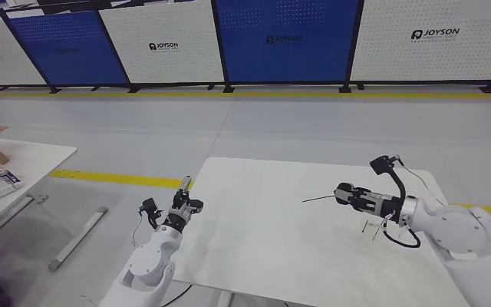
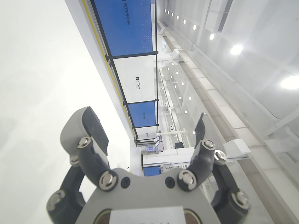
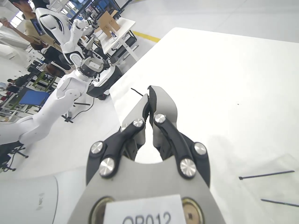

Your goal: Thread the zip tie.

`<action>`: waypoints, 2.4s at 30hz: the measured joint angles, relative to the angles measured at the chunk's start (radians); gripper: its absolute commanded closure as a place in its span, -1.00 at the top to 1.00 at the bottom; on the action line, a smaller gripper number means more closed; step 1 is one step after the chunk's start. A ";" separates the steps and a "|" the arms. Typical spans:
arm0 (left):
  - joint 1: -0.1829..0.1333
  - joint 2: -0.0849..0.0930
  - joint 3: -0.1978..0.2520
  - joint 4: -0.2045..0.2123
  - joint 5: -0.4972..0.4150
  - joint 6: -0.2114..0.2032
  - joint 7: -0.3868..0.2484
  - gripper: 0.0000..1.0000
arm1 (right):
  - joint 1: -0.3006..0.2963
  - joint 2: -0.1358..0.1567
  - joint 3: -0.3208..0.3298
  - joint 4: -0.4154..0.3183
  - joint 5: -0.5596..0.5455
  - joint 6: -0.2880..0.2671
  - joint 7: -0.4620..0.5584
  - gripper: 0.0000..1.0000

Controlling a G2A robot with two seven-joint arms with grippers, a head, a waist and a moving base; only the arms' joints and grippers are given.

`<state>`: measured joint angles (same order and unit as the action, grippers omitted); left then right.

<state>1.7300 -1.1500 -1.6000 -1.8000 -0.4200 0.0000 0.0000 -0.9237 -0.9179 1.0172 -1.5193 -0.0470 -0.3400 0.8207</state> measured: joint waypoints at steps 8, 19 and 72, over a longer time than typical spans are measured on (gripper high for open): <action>0.000 0.000 0.000 0.000 0.000 0.000 0.000 1.00 | -0.002 -0.005 -0.005 -0.002 -0.006 0.000 -0.026 -1.00; 0.000 0.000 0.000 0.000 0.000 0.000 0.000 1.00 | 0.111 -0.044 -0.182 -0.031 -0.289 0.000 -0.195 -1.00; -0.100 0.041 0.140 -0.089 -0.208 0.340 -0.036 1.00 | 0.216 0.008 -0.450 -0.106 -0.665 0.001 -0.471 -1.00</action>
<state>1.6296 -1.1088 -1.4599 -1.8892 -0.6278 0.3400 -0.0357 -0.7073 -0.9094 0.5675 -1.6251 -0.7125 -0.3391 0.3501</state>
